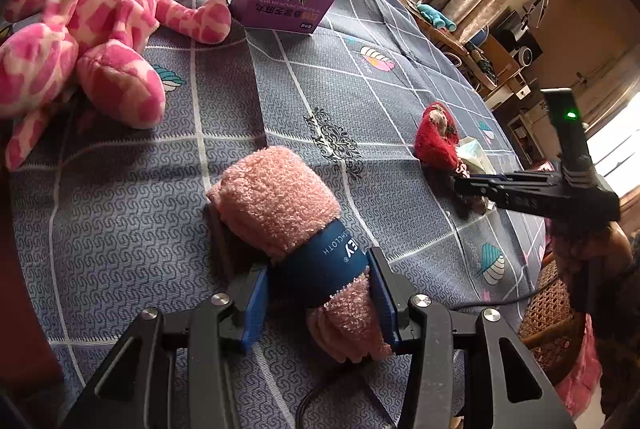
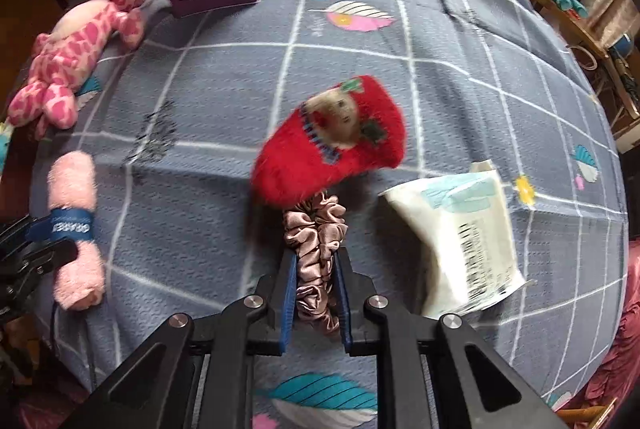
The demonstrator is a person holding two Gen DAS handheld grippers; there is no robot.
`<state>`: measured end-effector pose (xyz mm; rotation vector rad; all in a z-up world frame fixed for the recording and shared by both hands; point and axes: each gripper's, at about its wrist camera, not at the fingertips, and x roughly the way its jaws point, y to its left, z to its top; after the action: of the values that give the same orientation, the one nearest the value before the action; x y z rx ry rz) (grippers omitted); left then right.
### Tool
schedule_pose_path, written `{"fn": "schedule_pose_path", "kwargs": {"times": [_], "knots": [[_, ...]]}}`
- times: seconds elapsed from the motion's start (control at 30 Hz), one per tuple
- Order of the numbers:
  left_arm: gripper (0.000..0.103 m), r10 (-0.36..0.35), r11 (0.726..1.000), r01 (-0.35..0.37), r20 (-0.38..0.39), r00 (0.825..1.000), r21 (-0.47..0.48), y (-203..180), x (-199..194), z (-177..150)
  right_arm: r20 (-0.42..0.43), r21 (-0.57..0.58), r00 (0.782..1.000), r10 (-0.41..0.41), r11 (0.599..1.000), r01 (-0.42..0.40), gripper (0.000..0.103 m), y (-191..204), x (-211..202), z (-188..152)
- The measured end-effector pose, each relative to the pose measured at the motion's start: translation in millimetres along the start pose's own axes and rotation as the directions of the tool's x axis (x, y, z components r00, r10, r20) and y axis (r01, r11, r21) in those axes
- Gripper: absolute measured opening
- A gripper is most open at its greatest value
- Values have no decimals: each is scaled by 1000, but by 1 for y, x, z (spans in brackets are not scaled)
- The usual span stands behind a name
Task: Organize soft objects
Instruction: 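Lift the pink towel with the left gripper while the right grasps the brown satin scrunchie, then carry the pink towel into the gold tray and open the left gripper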
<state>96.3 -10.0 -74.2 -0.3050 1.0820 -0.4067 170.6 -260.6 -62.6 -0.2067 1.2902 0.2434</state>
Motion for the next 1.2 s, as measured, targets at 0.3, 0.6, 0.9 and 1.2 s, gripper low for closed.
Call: {"fn": "schedule_pose_path", "kwargs": {"times": [0.3, 0.6, 0.9, 1.2], "knots": [[51, 53, 998, -53, 10, 999, 46, -11, 4, 0, -53, -31, 996, 73, 997, -75, 23, 32, 9, -19], [57, 67, 998, -67, -23, 997, -5, -13, 10, 6, -37, -9, 992, 117, 993, -117, 24, 12, 11, -24], [43, 175, 982, -178, 39, 984, 63, -32, 3, 1, -11, 28, 990, 138, 990, -138, 24, -2, 10, -23], [43, 243, 956, -268, 193, 951, 116, -42, -52, -3, 9, 26, 992, 124, 992, -124, 24, -6, 3, -29]]}}
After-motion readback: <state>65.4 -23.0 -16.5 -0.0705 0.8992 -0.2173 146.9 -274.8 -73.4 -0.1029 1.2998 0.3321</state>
